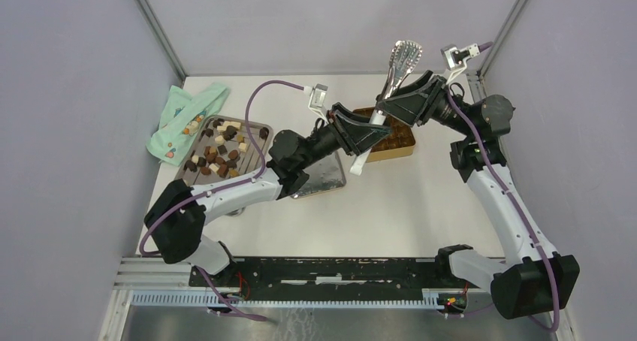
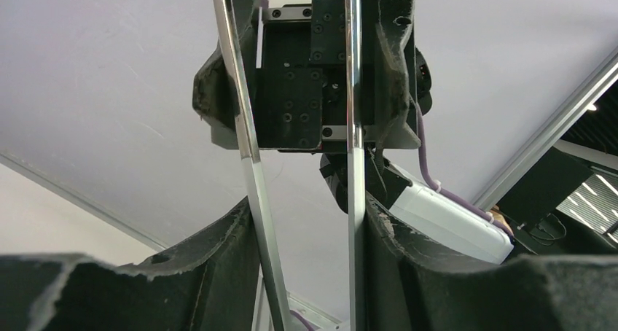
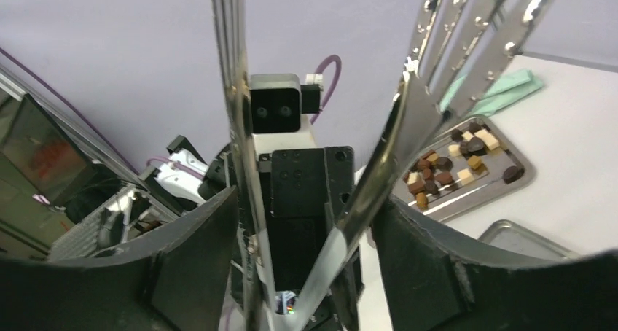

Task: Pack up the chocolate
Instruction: Pick up the clamp from the center of the board.

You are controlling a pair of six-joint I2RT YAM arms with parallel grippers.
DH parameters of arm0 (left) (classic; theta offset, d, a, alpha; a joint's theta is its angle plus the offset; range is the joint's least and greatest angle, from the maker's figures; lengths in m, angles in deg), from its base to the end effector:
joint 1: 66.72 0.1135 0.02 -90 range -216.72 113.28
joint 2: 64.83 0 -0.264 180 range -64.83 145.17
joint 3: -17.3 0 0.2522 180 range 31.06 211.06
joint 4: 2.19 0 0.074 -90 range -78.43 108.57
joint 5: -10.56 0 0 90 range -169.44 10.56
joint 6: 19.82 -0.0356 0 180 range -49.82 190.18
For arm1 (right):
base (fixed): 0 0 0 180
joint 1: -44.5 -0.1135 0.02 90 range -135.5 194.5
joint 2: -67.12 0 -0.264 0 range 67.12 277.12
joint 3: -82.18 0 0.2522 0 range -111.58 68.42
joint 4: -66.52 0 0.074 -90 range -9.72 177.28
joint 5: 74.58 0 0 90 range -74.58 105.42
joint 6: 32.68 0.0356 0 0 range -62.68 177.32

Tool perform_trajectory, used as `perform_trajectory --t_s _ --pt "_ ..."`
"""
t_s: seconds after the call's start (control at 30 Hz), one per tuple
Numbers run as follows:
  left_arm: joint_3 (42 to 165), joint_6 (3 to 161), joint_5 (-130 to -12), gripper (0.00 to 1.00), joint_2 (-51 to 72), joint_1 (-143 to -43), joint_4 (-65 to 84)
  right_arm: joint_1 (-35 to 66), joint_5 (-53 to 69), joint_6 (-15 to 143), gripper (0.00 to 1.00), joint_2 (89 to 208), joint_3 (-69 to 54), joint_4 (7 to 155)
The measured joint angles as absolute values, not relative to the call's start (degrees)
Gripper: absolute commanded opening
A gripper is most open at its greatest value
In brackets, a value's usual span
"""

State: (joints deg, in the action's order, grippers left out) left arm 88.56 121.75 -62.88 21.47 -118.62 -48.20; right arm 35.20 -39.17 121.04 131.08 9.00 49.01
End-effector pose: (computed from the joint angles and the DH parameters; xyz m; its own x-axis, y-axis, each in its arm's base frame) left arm 0.2013 -0.2732 0.3671 -0.5117 -0.5644 -0.6478 0.8113 -0.0691 -0.5805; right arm 0.2297 0.0670 0.4337 -0.5315 0.4394 -0.7241 -0.7575 0.1359 0.6385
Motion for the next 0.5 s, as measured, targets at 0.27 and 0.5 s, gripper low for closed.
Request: perform_trajectory --t_s 0.27,0.5 --pt "88.60 122.03 -62.97 0.52 21.85 -118.71 -49.20 34.85 -38.52 123.54 0.28 131.52 9.66 46.82" --pt "88.67 123.28 -62.77 0.59 22.79 -118.73 -51.17 34.85 -38.43 124.93 0.13 131.85 10.18 46.45"
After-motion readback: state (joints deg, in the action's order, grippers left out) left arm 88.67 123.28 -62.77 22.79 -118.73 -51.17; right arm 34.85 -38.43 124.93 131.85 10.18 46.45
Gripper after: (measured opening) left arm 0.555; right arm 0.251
